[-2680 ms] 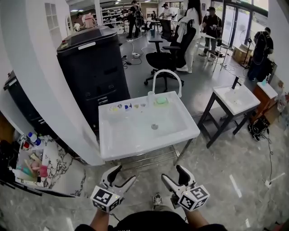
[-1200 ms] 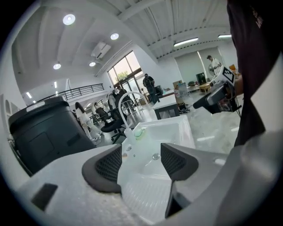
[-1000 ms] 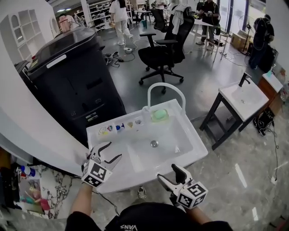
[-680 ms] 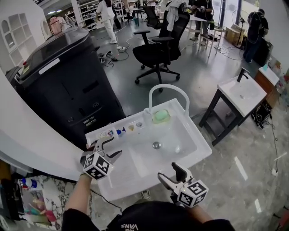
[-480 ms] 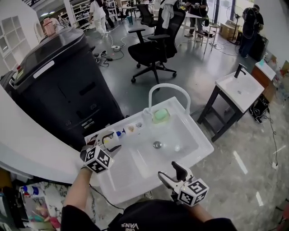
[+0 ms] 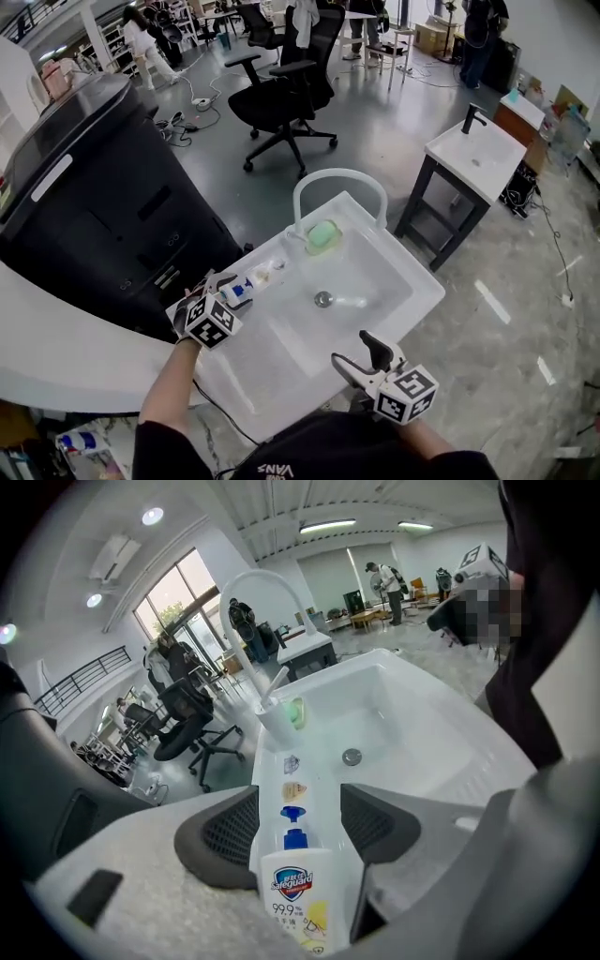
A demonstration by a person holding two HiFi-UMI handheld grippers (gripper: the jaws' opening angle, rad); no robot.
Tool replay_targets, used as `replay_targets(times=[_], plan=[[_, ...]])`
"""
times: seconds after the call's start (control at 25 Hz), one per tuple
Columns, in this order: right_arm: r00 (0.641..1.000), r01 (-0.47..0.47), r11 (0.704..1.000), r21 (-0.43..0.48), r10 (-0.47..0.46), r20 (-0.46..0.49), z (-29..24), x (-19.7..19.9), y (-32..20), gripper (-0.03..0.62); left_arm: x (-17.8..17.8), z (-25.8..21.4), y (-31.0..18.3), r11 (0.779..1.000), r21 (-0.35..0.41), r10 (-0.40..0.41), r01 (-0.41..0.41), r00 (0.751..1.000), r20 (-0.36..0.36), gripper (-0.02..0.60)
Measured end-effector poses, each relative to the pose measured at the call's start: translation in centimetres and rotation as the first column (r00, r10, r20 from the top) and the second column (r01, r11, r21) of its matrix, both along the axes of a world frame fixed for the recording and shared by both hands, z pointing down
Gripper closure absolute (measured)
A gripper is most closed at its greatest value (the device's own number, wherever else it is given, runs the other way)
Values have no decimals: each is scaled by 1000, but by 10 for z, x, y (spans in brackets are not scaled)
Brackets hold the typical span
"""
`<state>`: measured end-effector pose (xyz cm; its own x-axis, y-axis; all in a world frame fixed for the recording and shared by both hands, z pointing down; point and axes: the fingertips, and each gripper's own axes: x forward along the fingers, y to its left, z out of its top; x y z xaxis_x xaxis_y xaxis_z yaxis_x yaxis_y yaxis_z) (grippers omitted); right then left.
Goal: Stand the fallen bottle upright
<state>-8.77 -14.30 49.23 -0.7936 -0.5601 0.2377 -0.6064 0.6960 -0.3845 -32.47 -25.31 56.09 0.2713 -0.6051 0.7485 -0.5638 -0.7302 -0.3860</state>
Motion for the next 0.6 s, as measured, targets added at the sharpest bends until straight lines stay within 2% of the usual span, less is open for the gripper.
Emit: replay_targets(times=[0.16, 0.28, 0.44, 0.6], plan=[[1000, -19, 1000, -17, 19, -16, 5, 6, -10, 281, -7, 28, -18, 997, -62, -44, 43, 999, -20, 296], [1000, -27, 999, -40, 26, -17, 13, 10, -16, 281, -13, 50, -28, 991, -108, -75, 74, 997, -4, 297], [1000, -15, 998, -55, 13, -29, 16, 17, -31, 281, -21, 70, -40, 980, -163, -100, 112, 992, 75, 299], [999, -7, 998, -58, 5, -33, 15, 22, -51, 283, -24, 85, -47, 973, -209, -61, 94, 986, 157, 307]])
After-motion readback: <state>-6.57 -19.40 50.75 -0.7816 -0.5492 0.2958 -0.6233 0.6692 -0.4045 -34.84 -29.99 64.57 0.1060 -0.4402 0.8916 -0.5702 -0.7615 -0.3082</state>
